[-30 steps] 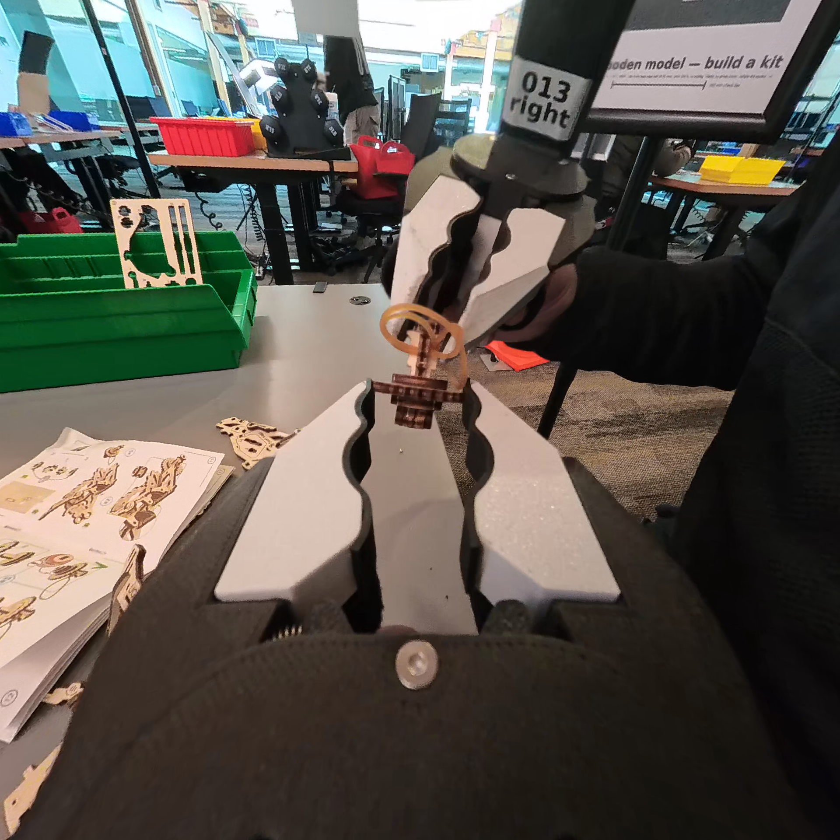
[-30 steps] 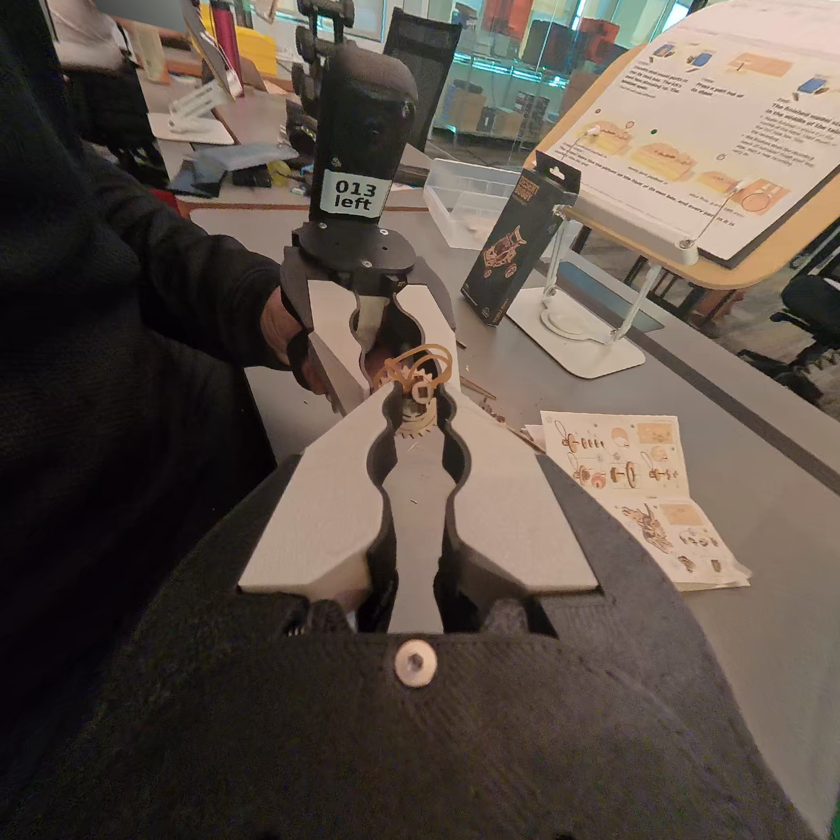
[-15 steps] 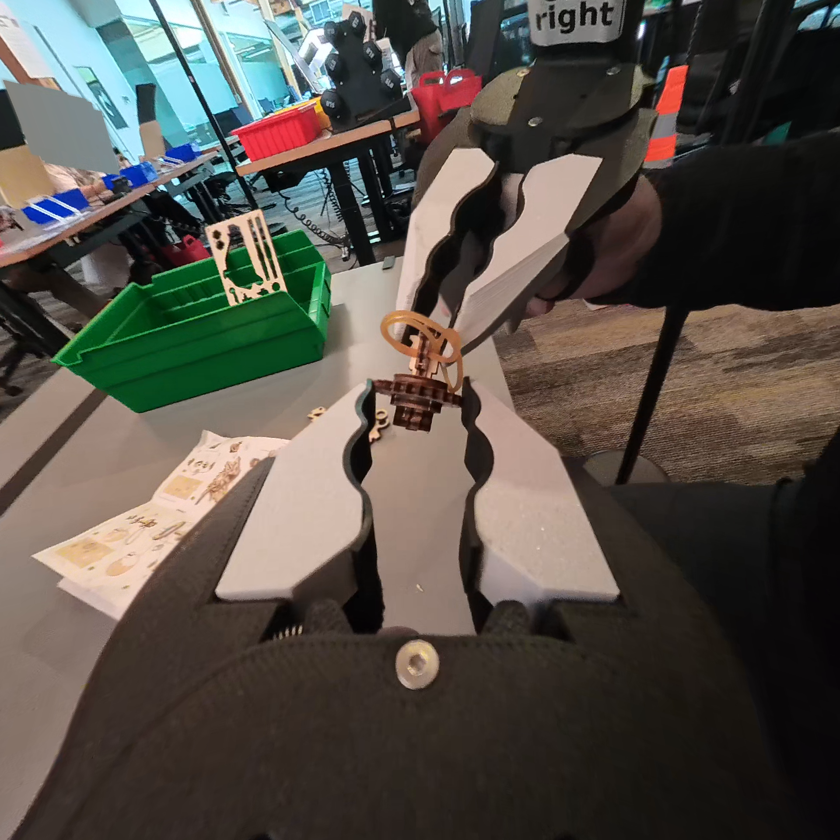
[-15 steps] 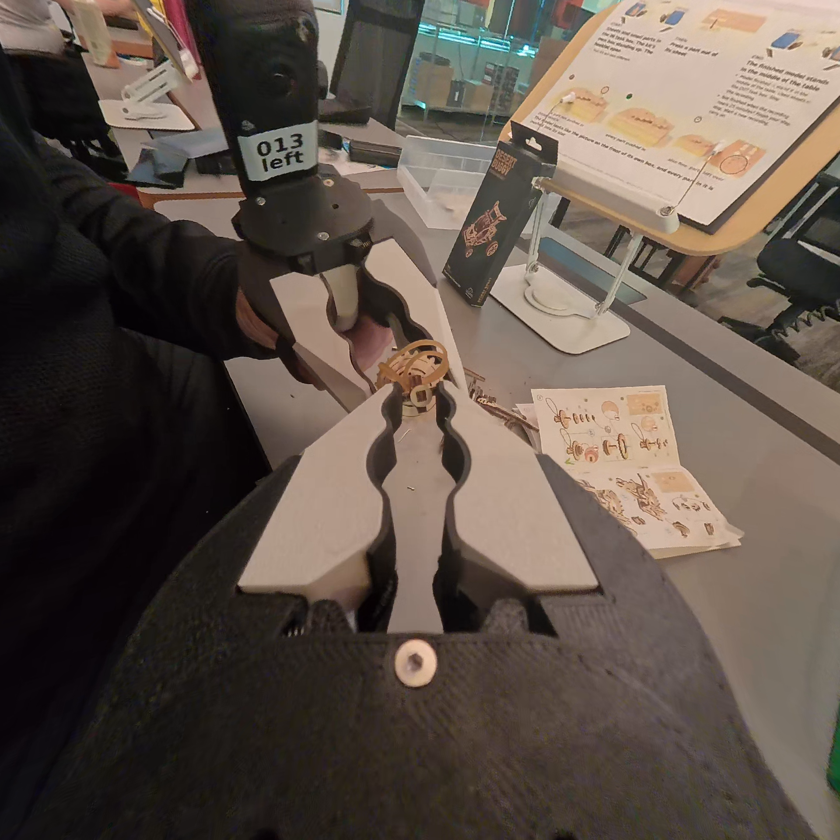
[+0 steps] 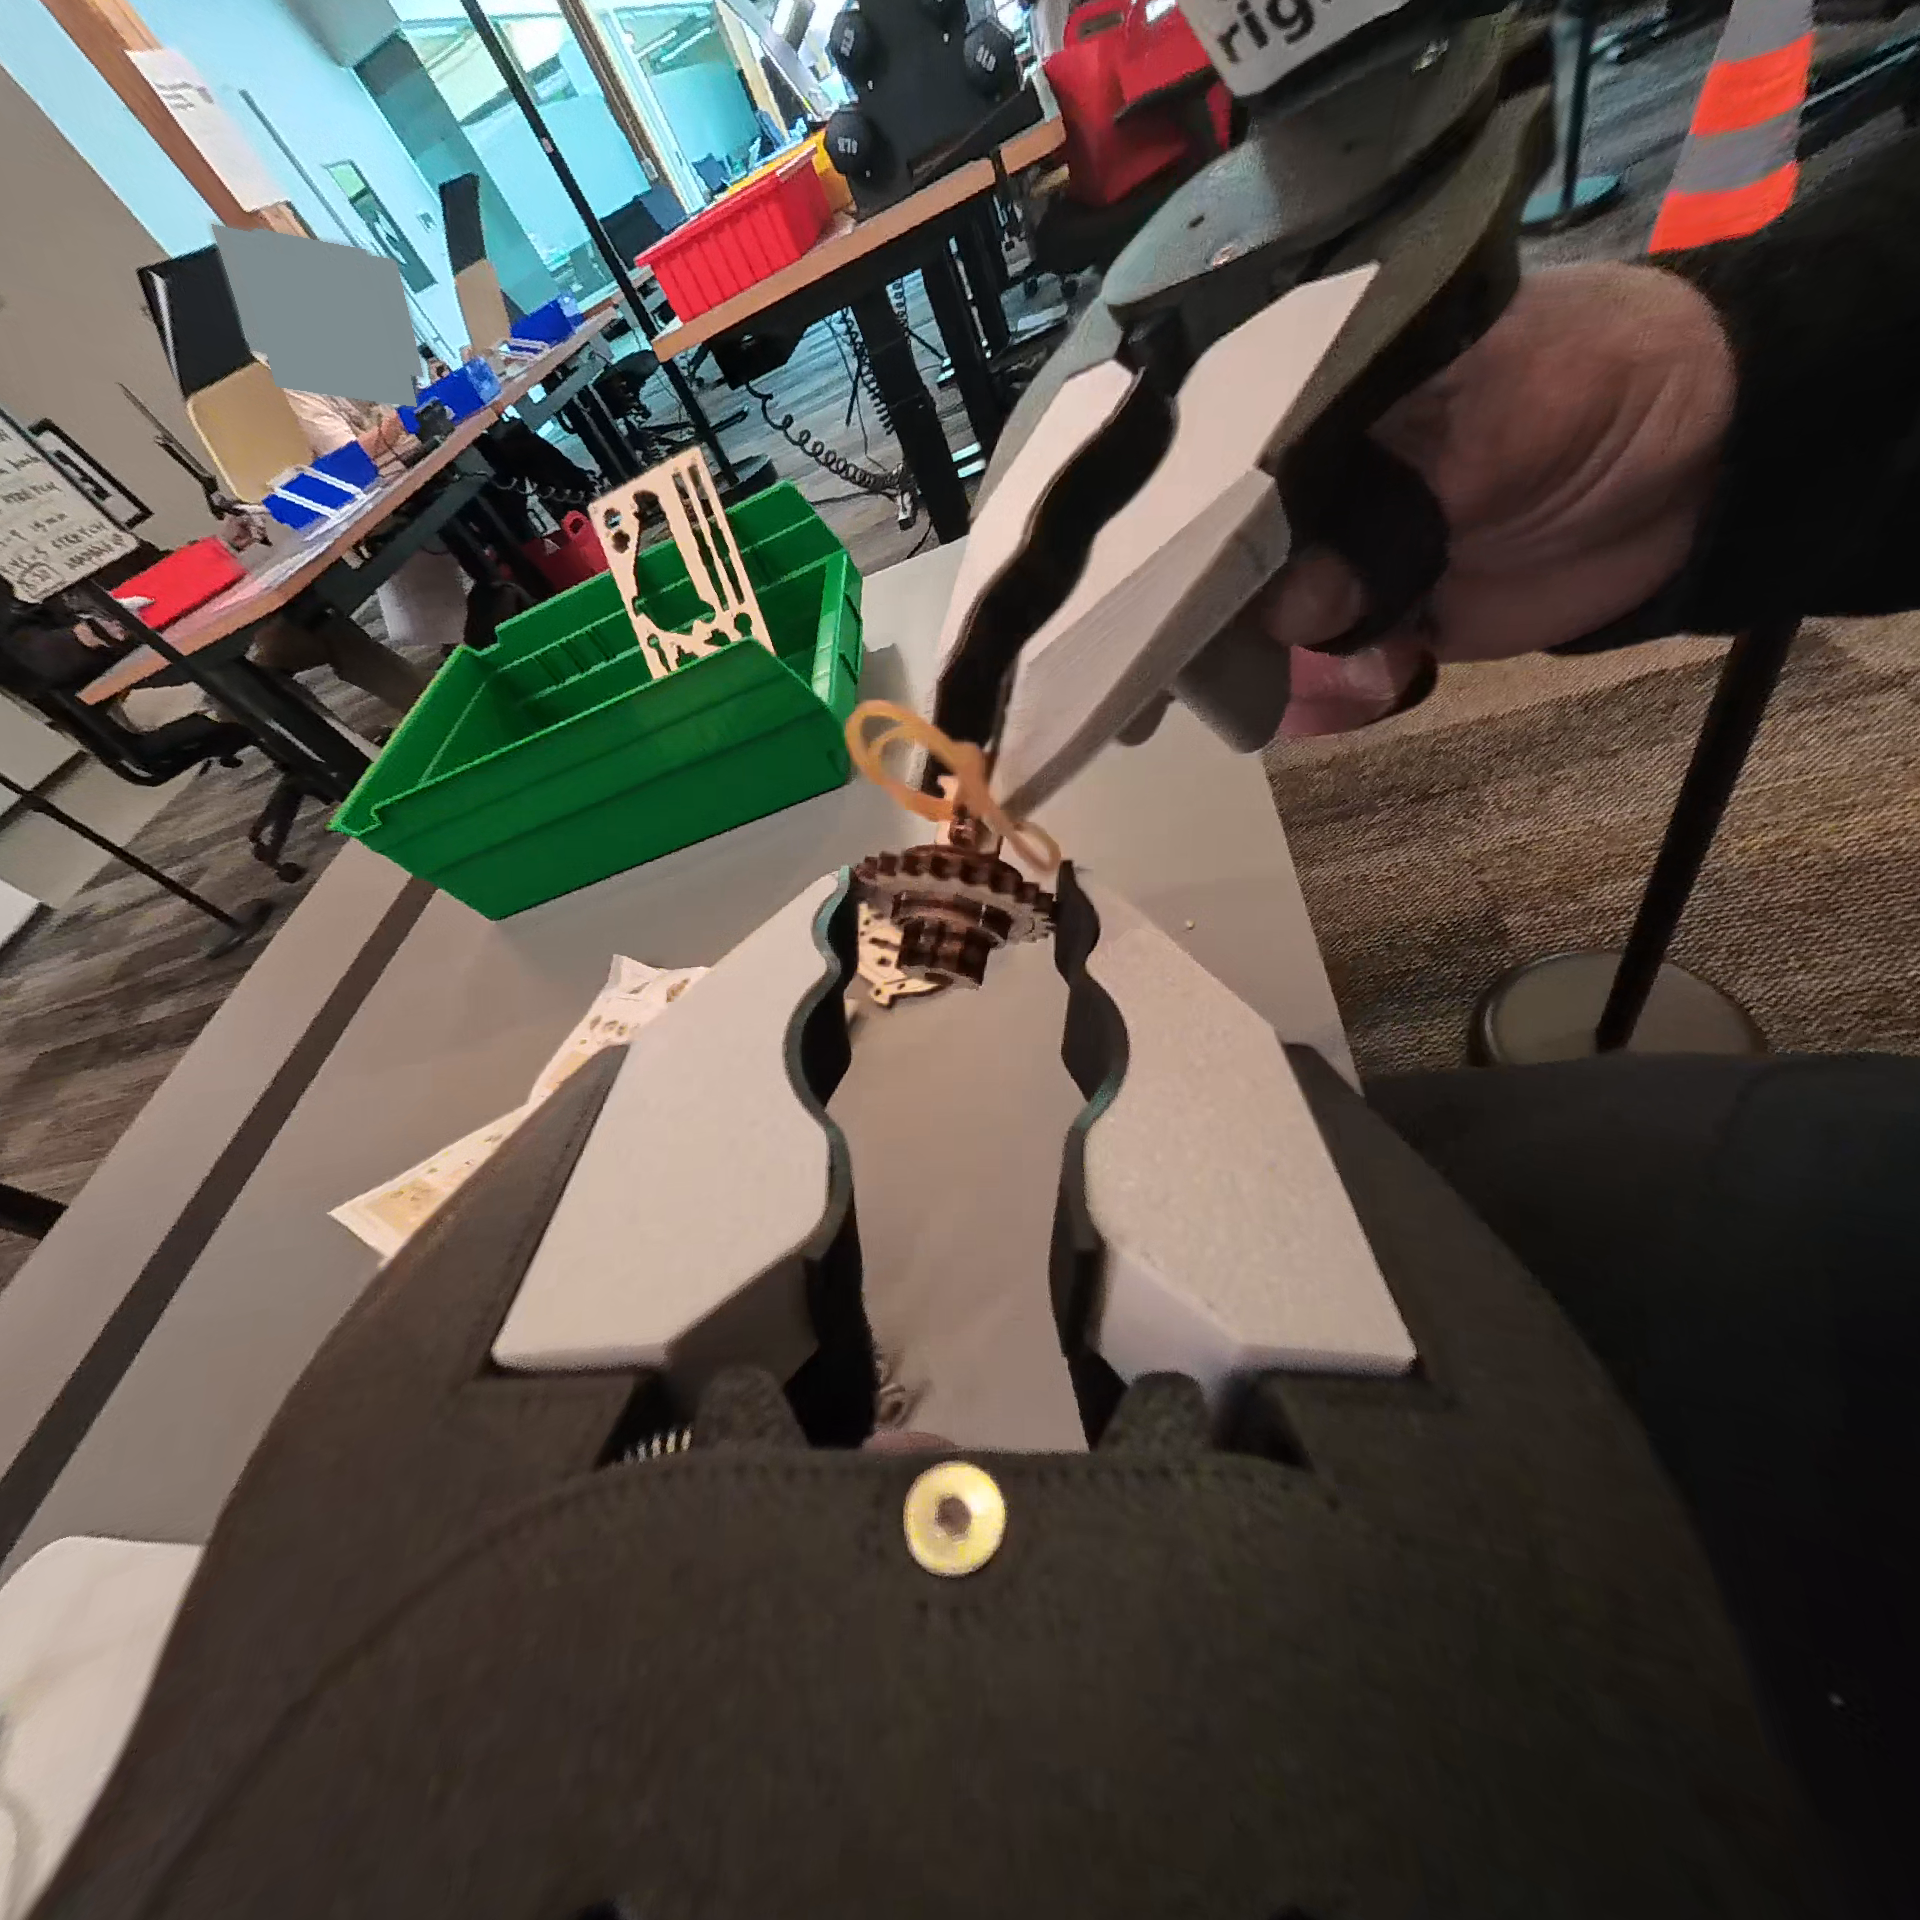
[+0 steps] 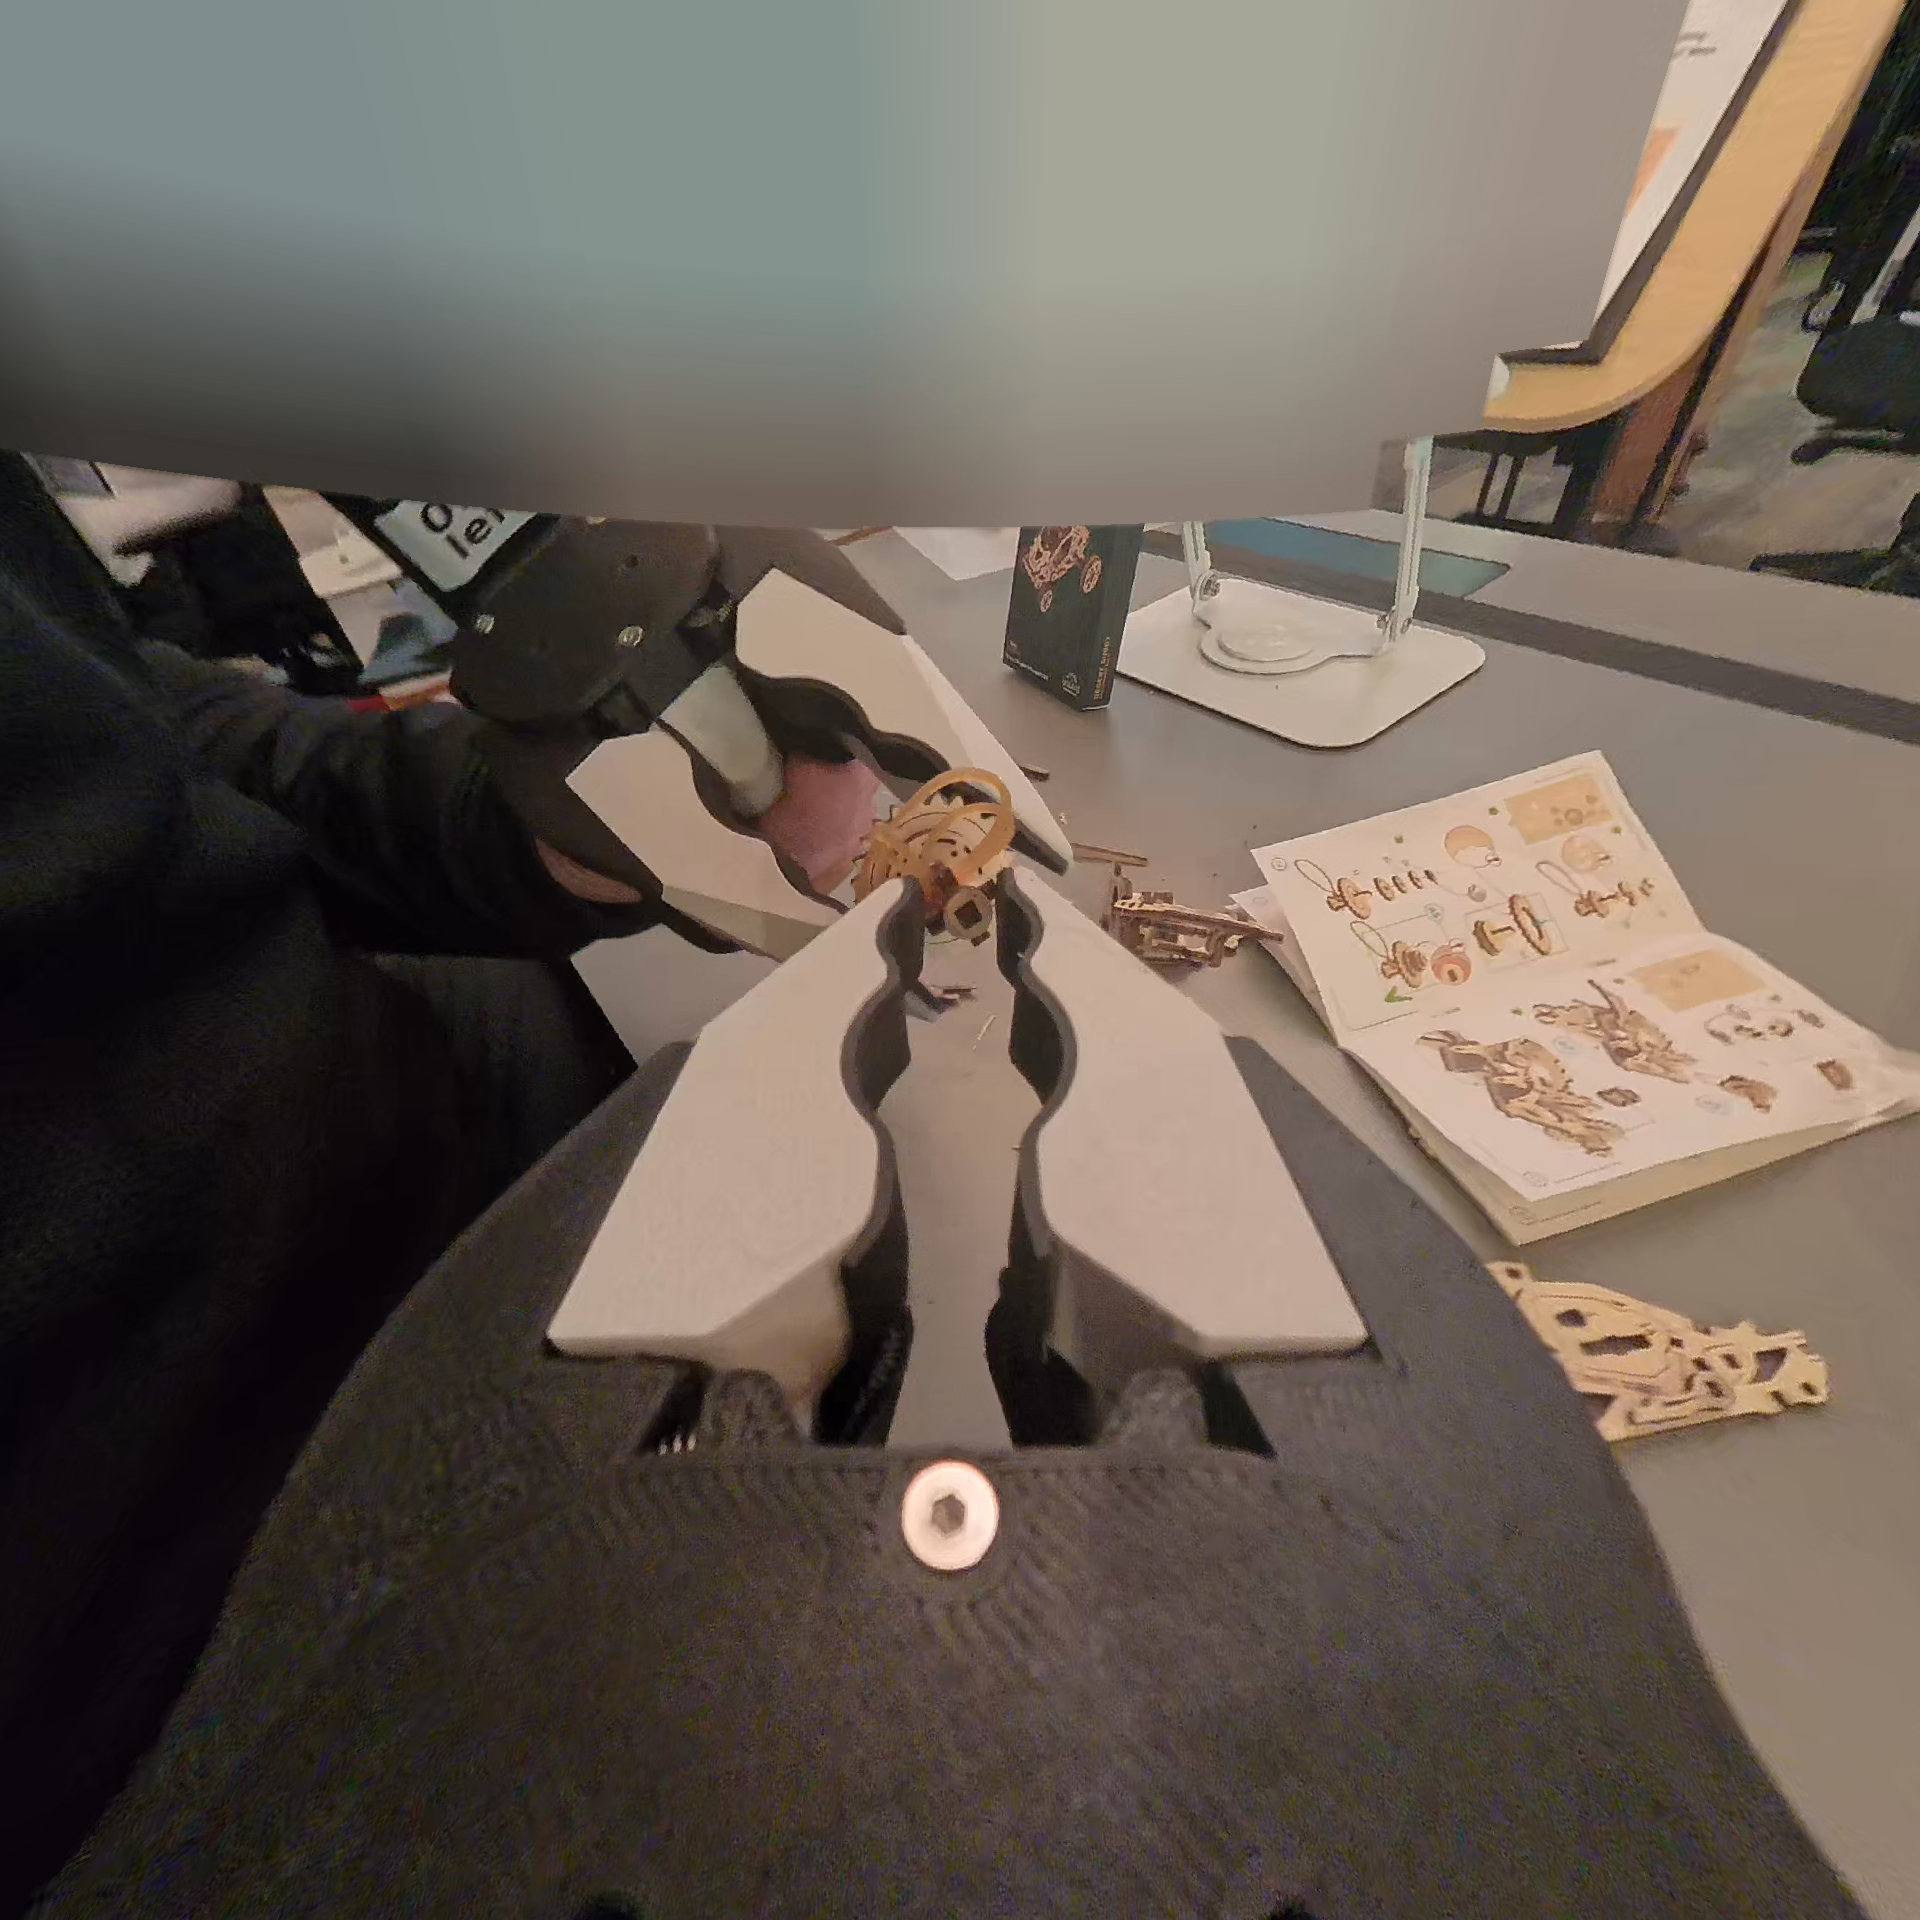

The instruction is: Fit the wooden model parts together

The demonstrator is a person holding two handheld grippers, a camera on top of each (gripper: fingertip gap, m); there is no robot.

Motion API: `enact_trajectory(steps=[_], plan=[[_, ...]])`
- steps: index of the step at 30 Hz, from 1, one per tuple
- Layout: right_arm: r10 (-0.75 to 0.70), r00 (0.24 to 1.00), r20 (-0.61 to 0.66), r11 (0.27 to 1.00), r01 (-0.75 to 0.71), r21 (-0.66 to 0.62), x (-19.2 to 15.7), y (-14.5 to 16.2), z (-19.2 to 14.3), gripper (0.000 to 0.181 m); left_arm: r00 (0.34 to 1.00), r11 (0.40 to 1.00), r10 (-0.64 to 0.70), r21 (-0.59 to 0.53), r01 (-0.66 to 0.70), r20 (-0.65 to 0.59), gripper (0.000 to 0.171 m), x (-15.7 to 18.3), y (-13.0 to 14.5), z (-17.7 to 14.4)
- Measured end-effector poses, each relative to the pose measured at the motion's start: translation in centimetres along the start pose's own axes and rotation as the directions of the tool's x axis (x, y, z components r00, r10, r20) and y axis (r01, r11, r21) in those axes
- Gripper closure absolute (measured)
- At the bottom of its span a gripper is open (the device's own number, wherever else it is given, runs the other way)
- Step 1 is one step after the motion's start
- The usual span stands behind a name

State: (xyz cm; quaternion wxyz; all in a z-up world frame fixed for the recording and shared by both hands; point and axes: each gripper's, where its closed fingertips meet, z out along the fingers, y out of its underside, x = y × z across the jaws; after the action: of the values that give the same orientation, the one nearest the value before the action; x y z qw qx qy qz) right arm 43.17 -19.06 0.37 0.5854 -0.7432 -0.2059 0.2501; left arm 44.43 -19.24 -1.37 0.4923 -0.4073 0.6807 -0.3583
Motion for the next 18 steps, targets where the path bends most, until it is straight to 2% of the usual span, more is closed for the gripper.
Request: enact_trajectory(steps=[6, 9, 11, 13, 18], plan=[[0.092, 0.996, 0.010, 0.995, -0.093, 0.022, 0.2, -0.1, 0.2, 0.171, 0.998, 0.998, 0.052, -0.023, -0.051, 0.031, 0.136, -0.3, 0.1, -0.1], [0.105, 0.994, 0.020, 0.994, -0.106, 0.025, 0.1, -0.4, 0.3, 0.170, 1.000, 1.000, 0.002, 0.023, -0.002, 0.028, 0.137, -0.6, -0.1, -0.3], [0.163, 0.986, 0.029, 0.986, -0.164, 0.019, 0.4, -0.6, 0.3, 0.162, 0.998, 1.000, 0.014, 0.026, -0.015, 0.057, 0.136, -1.1, -0.1, -0.5], [0.207, 0.977, 0.051, 0.978, -0.208, 0.023, 0.4, -0.9, 0.2, 0.165, 0.997, 0.999, 0.037, 0.027, -0.039, 0.067, 0.136, -1.2, -0.2, -0.6], [0.220, 0.972, 0.079, 0.975, -0.217, -0.038, -0.1, -0.7, 0.9, 0.166, 0.994, 0.996, 0.080, 0.034, -0.082, 0.076, 0.136, -1.1, -0.5, -0.8]])
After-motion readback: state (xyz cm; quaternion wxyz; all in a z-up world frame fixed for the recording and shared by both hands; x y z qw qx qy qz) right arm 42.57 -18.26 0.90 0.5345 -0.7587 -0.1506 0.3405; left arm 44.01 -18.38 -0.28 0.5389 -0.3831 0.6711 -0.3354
